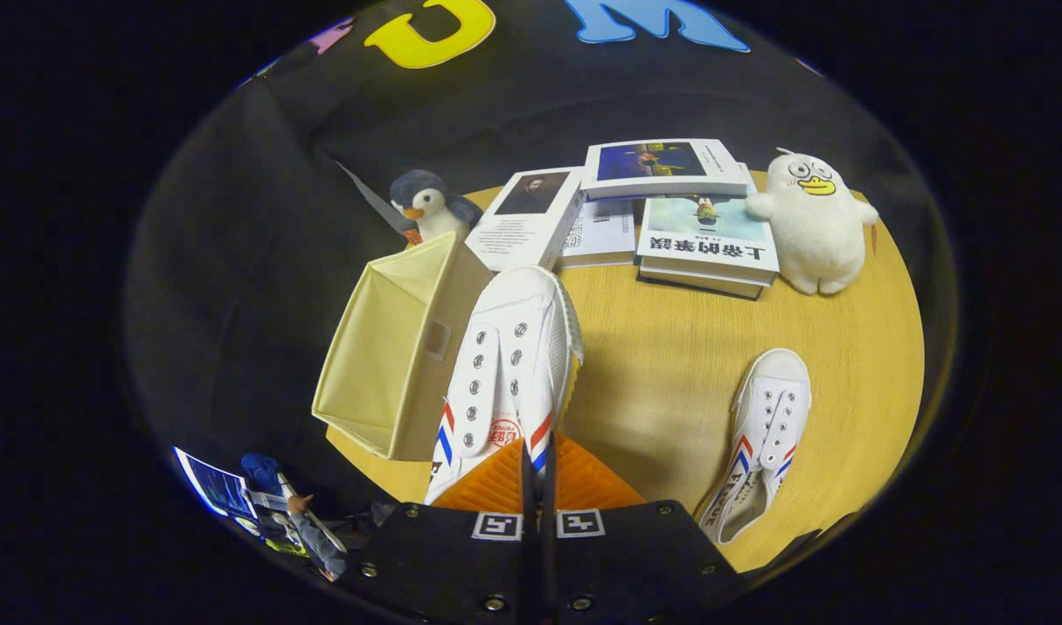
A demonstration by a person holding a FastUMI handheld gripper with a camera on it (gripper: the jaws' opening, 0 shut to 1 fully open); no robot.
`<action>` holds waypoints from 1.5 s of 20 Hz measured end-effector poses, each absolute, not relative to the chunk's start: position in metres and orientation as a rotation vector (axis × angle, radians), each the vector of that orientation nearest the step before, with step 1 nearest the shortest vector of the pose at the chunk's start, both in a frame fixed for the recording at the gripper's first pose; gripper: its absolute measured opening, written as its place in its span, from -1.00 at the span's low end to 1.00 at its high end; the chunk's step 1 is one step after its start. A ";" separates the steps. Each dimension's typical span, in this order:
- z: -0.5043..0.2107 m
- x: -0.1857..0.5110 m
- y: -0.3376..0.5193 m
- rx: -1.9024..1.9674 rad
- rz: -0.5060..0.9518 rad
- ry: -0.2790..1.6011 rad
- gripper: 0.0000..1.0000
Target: Open the storage box then place both shoes into the box .Put the left shoe in first, then the right shoe, with the right side of both shoes facing outward in a uniform manner.
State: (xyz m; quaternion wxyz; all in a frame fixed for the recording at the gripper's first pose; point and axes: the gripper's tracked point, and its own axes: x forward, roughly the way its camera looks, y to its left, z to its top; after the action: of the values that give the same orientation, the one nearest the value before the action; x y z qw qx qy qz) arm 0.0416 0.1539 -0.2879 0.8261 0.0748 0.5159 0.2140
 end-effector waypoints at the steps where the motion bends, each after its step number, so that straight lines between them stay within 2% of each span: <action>1: -0.281 0.043 0.162 0.169 0.469 1.097 -1.00; 8: -0.246 0.061 0.235 0.165 0.598 1.080 -1.00; 14: -0.245 0.074 0.296 0.126 0.666 1.093 -1.00; 21: -0.273 0.087 0.351 0.061 0.682 1.152 -1.00; 30: -0.310 0.095 0.373 -0.045 0.665 1.185 -1.00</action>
State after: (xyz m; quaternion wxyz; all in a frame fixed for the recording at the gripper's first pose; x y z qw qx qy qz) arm 0.0950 0.3734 -0.3102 0.7778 -0.0208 0.5478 0.3074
